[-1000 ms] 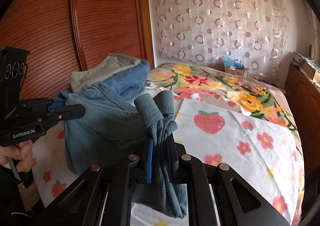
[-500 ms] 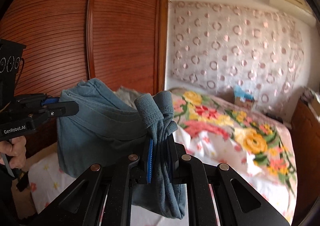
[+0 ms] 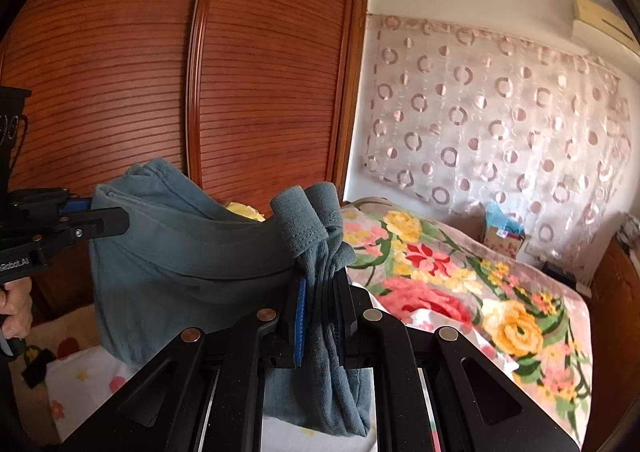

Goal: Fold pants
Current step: 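Lift the folded shorts with both grippers and carry them to the jeans stack, then lower the shorts onto the folded jeans stack and open both grippers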

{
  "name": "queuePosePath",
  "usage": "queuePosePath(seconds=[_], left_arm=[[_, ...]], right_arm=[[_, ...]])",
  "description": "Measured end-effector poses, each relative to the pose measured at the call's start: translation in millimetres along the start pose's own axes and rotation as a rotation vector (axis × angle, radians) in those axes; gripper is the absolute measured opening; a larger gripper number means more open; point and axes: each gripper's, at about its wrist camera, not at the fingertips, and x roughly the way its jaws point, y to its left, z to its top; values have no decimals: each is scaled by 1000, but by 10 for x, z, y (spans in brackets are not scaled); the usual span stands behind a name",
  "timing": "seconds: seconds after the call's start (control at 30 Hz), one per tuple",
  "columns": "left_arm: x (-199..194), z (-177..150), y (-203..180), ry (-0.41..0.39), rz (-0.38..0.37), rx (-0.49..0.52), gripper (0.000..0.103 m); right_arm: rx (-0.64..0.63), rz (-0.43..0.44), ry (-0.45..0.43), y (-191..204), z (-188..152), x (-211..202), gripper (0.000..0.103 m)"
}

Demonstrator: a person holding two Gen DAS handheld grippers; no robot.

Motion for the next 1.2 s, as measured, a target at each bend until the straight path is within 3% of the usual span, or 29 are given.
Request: queuePosePath(seconds=[0.5, 0.97, 1.2], left_arm=[[21, -145, 254, -25, 84, -106, 20], [235, -348, 453, 95, 181, -123, 21], [230, -325, 441, 109, 198, -109, 27]], right_arm=[[-74, 89, 14, -92, 258, 642, 12], [-41, 177, 91, -145, 203, 1154, 12], [-11, 172, 106, -193, 259, 1175, 21]])
